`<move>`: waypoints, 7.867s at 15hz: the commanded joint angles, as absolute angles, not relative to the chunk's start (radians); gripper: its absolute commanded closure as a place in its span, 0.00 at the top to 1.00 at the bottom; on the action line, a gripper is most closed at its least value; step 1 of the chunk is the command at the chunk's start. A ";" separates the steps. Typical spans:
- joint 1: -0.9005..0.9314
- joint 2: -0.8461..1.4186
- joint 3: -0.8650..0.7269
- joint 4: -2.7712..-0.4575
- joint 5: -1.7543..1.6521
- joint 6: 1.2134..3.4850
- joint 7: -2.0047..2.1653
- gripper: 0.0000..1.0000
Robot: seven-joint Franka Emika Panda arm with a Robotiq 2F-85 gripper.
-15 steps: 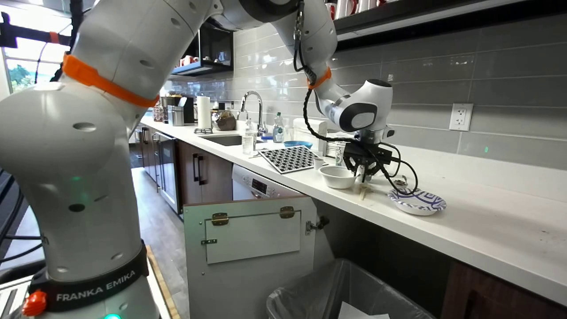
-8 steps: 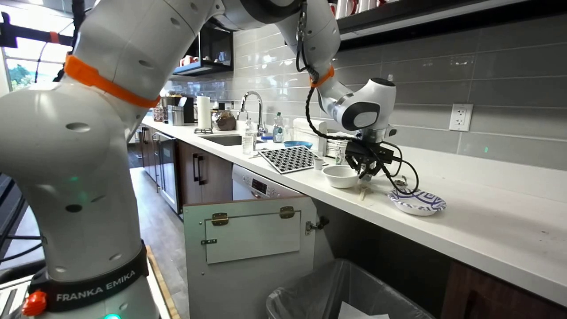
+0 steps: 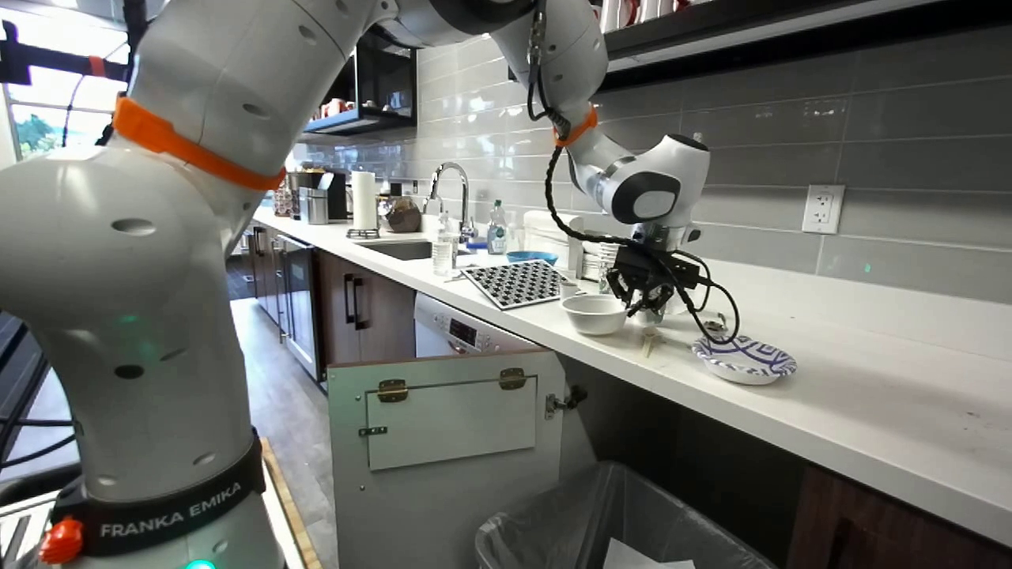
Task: Pour the contents in the white bowl into the coffee cup on the right.
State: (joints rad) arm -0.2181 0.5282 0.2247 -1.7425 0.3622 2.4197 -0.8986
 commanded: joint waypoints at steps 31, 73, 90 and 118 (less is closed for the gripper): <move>-0.107 0.258 0.174 -1.837 0.403 2.885 -1.239 0.07; -0.230 0.503 0.392 -1.782 0.295 3.505 -1.406 0.02; -0.254 0.539 0.406 -1.828 0.086 3.721 -1.409 0.02; 0.082 0.513 -0.086 -1.929 -0.254 4.069 -1.162 0.02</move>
State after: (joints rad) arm 0.0609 0.5182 -0.0550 -1.9012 -0.2322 4.0170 -1.1613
